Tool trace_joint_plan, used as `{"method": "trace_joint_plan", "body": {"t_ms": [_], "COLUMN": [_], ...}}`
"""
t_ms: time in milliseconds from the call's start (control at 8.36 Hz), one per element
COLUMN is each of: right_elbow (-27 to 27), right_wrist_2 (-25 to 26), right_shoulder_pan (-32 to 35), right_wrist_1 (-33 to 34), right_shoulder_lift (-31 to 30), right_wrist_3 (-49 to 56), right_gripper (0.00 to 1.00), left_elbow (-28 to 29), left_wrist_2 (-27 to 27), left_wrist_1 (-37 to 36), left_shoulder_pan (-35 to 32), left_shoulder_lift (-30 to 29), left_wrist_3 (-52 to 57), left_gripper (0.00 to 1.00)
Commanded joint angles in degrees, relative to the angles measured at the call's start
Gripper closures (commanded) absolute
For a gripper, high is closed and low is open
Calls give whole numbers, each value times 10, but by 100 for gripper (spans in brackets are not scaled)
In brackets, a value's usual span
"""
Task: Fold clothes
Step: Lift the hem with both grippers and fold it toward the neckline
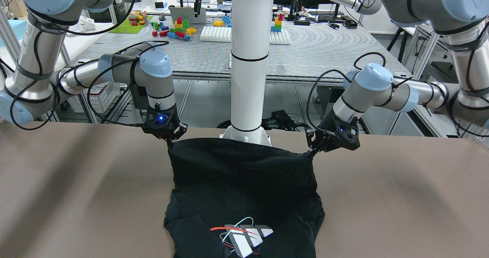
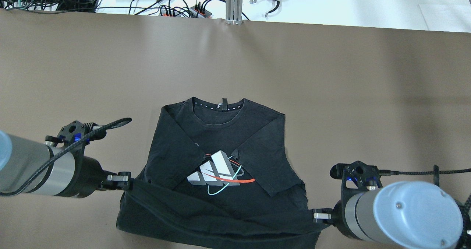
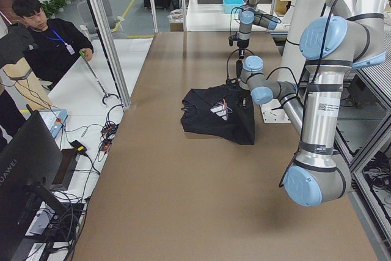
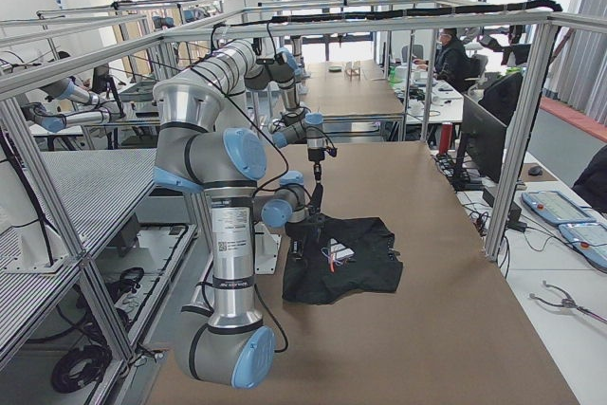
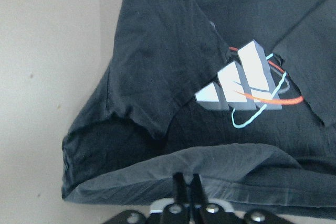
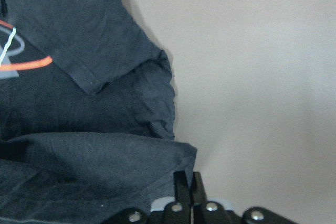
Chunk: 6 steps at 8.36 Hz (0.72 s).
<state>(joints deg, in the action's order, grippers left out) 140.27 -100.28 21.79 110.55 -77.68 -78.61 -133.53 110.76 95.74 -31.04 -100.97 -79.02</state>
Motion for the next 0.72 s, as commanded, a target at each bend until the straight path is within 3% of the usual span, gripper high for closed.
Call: {"method": "trace_joint_plan", "body": {"t_ms": [0, 359, 598], "right_elbow": [-76, -140, -160], "right_wrist_2": [2, 6, 6], "right_shoulder_pan": [77, 112, 139], "right_wrist_1": [-87, -114, -115], "right_shoulder_lift": [10, 60, 63], "right_wrist_3": [2, 12, 51], "right_gripper": [100, 100, 100], "left_elbow": [48, 83, 148], "left_wrist_2": [-8, -9, -9], "left_wrist_1": [0, 0, 1], "left_shoulder_pan": [-81, -109, -130], "left_shoulder_lift": [-19, -42, -86], "left_wrist_3": [0, 1, 3], "left_gripper": [100, 100, 100]}}
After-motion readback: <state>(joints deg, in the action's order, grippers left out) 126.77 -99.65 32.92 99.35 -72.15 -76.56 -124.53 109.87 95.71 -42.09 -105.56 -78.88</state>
